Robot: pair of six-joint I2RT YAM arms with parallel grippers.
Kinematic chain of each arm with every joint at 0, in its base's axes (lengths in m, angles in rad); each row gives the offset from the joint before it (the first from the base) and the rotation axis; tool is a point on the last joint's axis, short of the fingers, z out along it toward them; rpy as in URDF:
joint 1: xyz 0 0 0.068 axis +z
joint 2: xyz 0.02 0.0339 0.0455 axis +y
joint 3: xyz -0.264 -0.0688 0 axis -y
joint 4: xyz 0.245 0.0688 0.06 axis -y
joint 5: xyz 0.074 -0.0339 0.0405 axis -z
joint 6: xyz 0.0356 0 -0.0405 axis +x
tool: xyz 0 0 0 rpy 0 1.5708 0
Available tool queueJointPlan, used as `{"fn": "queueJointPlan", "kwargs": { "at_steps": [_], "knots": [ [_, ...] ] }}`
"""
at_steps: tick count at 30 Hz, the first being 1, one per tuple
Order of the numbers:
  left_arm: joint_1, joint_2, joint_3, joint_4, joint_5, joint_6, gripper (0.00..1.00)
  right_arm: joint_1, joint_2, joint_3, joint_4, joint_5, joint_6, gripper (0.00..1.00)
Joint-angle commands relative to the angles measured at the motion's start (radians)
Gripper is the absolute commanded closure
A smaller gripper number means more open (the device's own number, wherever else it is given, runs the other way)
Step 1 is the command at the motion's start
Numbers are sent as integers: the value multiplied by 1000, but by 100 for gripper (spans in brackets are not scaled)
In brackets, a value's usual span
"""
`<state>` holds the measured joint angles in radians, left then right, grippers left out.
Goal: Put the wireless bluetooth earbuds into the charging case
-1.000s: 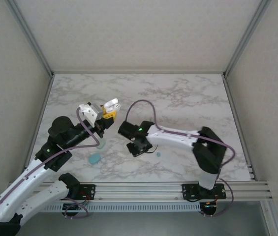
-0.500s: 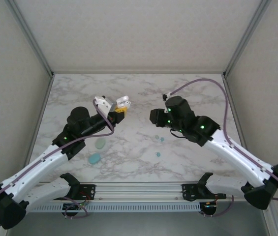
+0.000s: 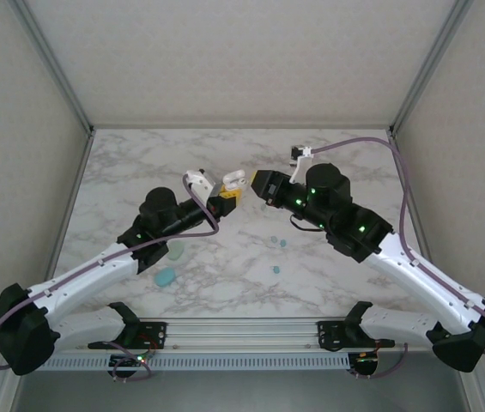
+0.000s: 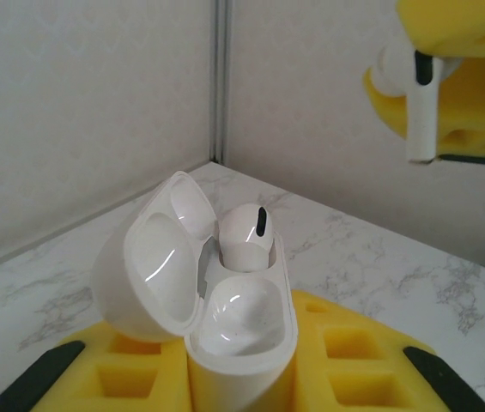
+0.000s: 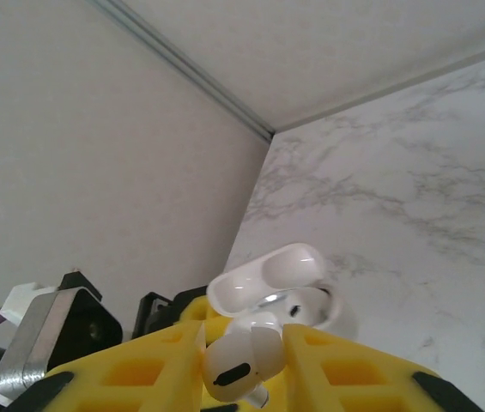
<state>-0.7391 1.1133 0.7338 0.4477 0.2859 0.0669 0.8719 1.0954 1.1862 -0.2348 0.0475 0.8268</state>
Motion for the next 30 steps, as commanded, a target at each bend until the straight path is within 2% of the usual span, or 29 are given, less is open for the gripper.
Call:
{"fn": "queueJointPlan", "kwargs": {
  "at_steps": [1,7,17,30],
  "knots": [
    [-16,8,2,80,-14,-3,90,26,34,20,70,-11,14,70],
    [-31,11,7,79,-21,-2,90,70,78,41,92,43,-12,70],
    [-35,9,12,72,-19,6,90,83,86,41,121,97,-27,70],
    [-36,-1,18,77,-39,4,90,98,129,90,14,127,-89,70]
  ]
}}
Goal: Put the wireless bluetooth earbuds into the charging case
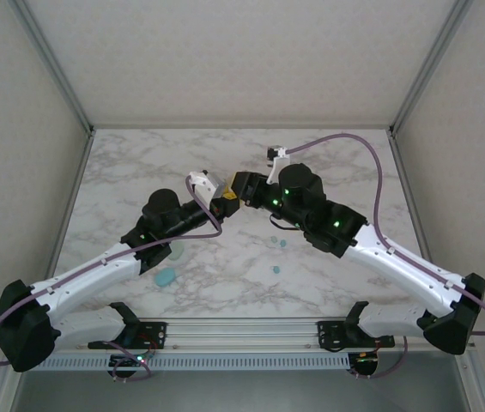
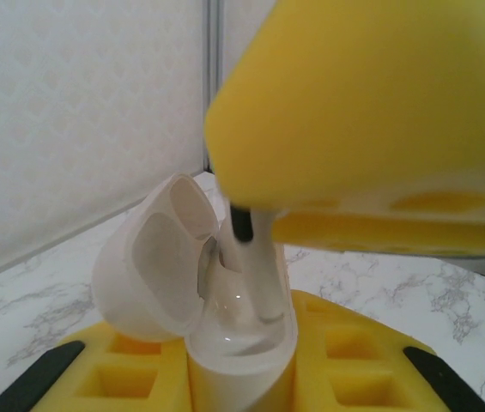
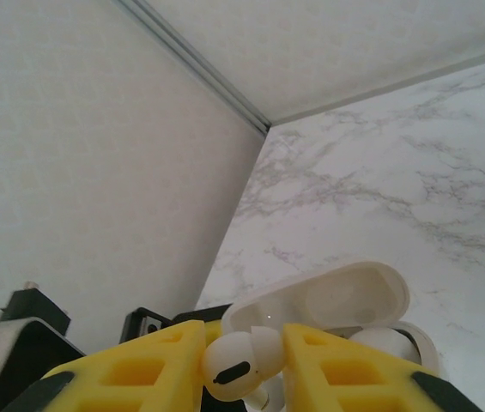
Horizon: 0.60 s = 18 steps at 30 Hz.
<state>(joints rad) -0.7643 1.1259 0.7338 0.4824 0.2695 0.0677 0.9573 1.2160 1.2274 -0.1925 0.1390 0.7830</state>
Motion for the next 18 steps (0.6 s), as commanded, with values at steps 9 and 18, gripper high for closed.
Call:
{"fn": "queueJointPlan", "kwargs": {
  "at_steps": [9,18],
  "knots": [
    [-10,-11,18,69,-29,-22,90,27,39,65,-58,20,-51,70],
    [-10,-23,9,83,-41,-26,90,28,24,46,-92,53,-52,70]
  ]
}}
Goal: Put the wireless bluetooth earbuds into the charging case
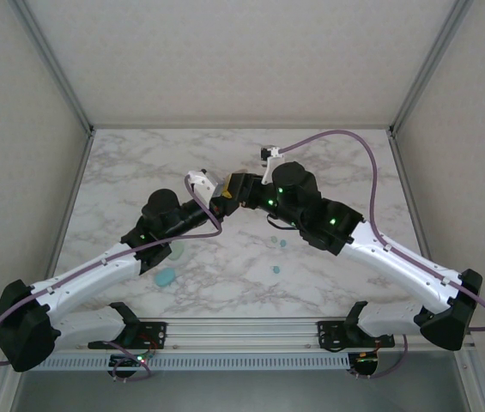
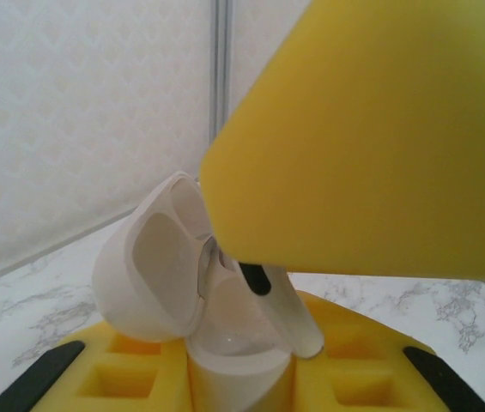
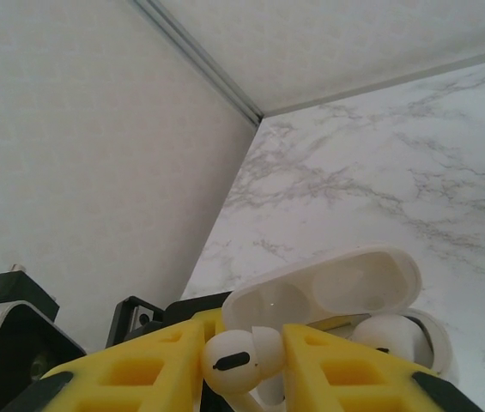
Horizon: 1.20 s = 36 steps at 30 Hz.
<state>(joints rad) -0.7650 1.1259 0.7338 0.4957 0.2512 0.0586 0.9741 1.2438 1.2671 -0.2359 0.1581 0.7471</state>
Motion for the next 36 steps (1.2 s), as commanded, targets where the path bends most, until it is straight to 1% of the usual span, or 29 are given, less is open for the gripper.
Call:
{"fn": "queueJointPlan", "kwargs": {
  "at_steps": [1,7,13,22,25,36],
  "knots": [
    [-10,-25,7,70,-21,-16,90,12,-5,5,-48,42,-17,70],
    [-10,-20,6,61,10,-12,90,11,-12,-1,3,61,-10,70],
    [-10,-21,-8,58,11,-16,90,12,-9,14,54,33,-13,71],
    [-10,-26,-2,72,13,-29,90,13,22,22,51,49,-30,70],
    [-10,-30,6,74,16,-44,90,18,33,25,34,71,-39,70],
    [-10,-29,5,115,-13,-94,90,26,28,-15,98,73,-82,70]
  ]
}}
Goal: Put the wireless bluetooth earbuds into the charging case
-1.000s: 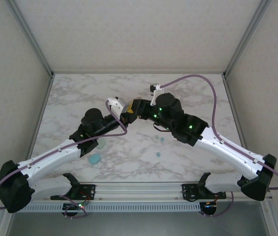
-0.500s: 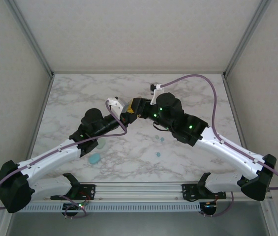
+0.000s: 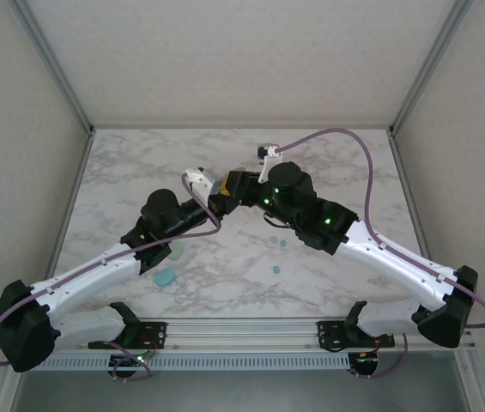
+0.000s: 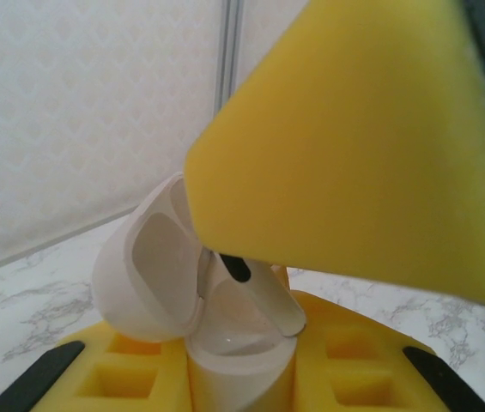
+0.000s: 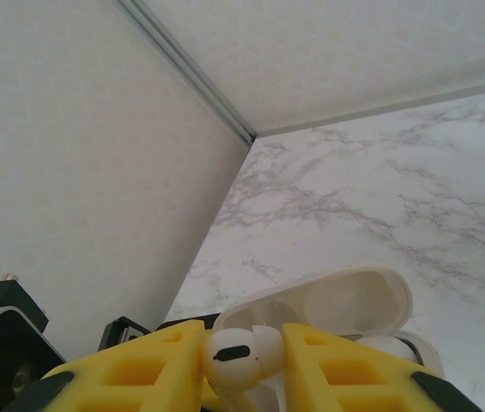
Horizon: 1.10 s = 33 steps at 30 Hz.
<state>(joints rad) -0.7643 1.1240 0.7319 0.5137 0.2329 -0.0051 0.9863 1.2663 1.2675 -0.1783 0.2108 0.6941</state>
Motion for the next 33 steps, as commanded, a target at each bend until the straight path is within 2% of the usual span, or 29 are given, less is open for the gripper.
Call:
{"fn": "queueJointPlan", "kwargs": {
  "at_steps": [1,12,22,33],
  "knots": [
    [-10,-26,7,103,5,-37,89,14,6,-21,45,21,-40,70],
    [-10,-37,5,115,5,-44,90,31,-16,-94,126,59,-119,71],
    [-10,-45,-16,49,18,59,91,29,-68,-57,112,5,-79,71],
    [-10,-41,-17,105,12,-34,90,29,-98,-118,161,-65,-51,71]
  ]
}}
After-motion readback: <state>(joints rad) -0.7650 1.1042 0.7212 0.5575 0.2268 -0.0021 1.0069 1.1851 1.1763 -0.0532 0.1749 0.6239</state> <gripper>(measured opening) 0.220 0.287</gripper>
